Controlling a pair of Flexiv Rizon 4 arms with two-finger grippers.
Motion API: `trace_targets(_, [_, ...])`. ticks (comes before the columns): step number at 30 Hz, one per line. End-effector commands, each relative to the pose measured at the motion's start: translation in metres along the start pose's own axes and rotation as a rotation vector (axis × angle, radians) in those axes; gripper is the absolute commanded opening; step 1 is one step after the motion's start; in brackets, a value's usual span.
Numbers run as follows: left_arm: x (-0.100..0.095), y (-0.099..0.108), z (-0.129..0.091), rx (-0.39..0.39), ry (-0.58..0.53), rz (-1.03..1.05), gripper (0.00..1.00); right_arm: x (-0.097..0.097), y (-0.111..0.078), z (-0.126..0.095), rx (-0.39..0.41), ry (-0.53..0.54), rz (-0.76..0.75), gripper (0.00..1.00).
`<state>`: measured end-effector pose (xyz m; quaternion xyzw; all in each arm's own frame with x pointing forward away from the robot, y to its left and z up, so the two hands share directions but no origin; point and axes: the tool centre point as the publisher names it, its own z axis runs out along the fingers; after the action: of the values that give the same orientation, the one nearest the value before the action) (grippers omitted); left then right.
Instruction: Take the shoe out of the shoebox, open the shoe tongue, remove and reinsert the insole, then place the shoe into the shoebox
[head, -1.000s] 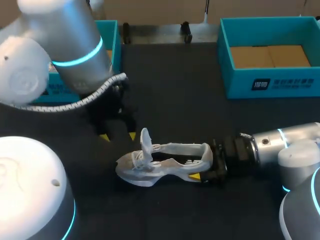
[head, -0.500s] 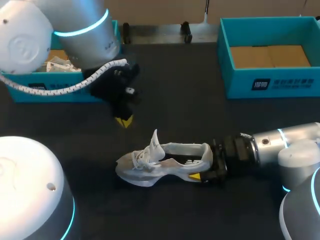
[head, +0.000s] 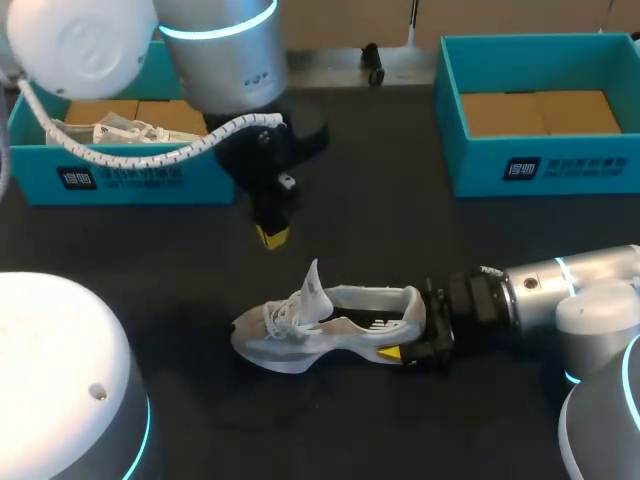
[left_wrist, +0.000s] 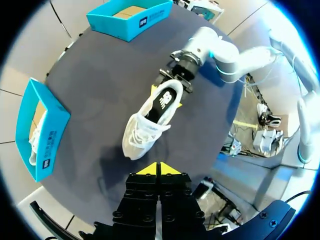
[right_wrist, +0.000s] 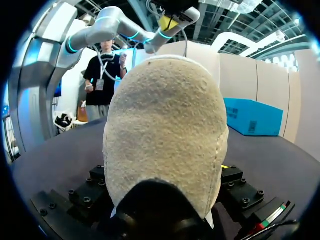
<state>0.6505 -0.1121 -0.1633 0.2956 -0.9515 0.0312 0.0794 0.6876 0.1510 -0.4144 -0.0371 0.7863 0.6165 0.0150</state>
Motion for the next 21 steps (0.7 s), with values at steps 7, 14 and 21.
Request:
trace_targets(7, [0.015, -0.033, 0.011, 0.082, -0.074, 0.221, 0.0, 0.001, 0.001, 0.001, 0.004, 0.0, 0.0, 0.0])
trace_targets(14, [0.026, -0.054, 0.02, 0.067, -0.061, 0.318, 0.0, 0.001, 0.001, 0.001, 0.004, 0.0, 0.0, 0.0])
trace_targets(21, [0.026, -0.054, 0.02, 0.067, -0.061, 0.318, 0.0, 0.001, 0.001, 0.001, 0.004, 0.0, 0.0, 0.0])
